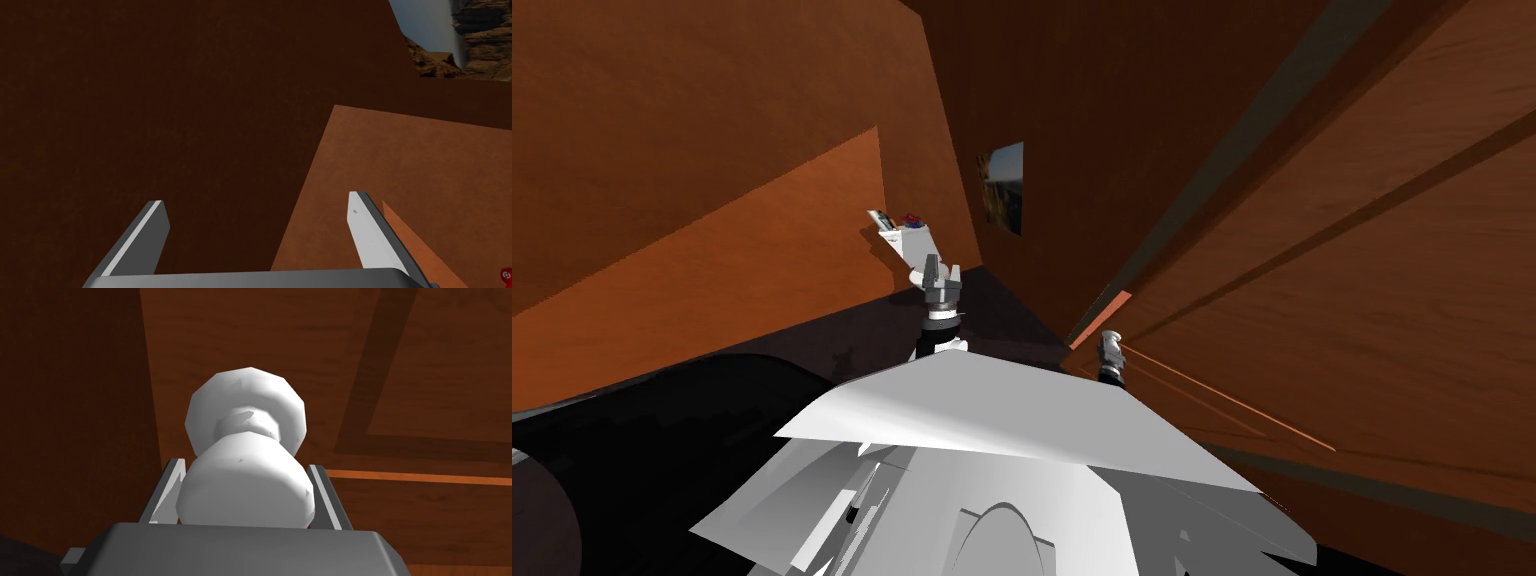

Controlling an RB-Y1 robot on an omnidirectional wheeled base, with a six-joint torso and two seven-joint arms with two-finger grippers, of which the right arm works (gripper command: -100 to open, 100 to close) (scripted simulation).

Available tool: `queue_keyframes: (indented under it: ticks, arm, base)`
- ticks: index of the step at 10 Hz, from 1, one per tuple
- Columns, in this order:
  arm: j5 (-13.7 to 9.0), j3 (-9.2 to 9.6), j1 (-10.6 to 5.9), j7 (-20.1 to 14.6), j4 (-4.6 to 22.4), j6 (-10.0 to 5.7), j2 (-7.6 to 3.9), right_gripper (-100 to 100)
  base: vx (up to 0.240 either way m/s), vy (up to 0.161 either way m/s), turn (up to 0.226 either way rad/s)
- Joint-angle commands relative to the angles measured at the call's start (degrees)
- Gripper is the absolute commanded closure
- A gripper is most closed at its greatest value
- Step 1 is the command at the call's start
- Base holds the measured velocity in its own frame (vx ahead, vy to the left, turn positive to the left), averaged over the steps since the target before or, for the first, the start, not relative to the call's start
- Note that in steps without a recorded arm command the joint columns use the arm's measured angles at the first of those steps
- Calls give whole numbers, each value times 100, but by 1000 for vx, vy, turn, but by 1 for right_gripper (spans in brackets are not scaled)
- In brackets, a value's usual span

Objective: Pull the door open

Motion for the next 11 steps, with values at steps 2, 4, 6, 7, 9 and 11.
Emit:
queue_keyframes:
  ticks: [2, 4, 6, 7, 9, 11]
  arm:
    - [133, 247, 97, -261, -113, -42, -118, 100]
    - [143, 271, 75, -293, -37, -45, -134, 100]
    - [260, 464, 180, -507, -92, -119, -256, 100]
    - [299, 526, 212, -577, -113, -150, -302, 100]
    - [401, 688, 295, -762, -170, -231, -421, 100]
    - [487, 825, 366, -920, -218, -300, -522, 100]
  base:
    - [-250, -51, 146]
    - [-184, 7, 67]
    - [-204, -16, 108]
    - [-247, -9, 79]
    - [-253, -37, 88]
    - [-229, -22, 86]
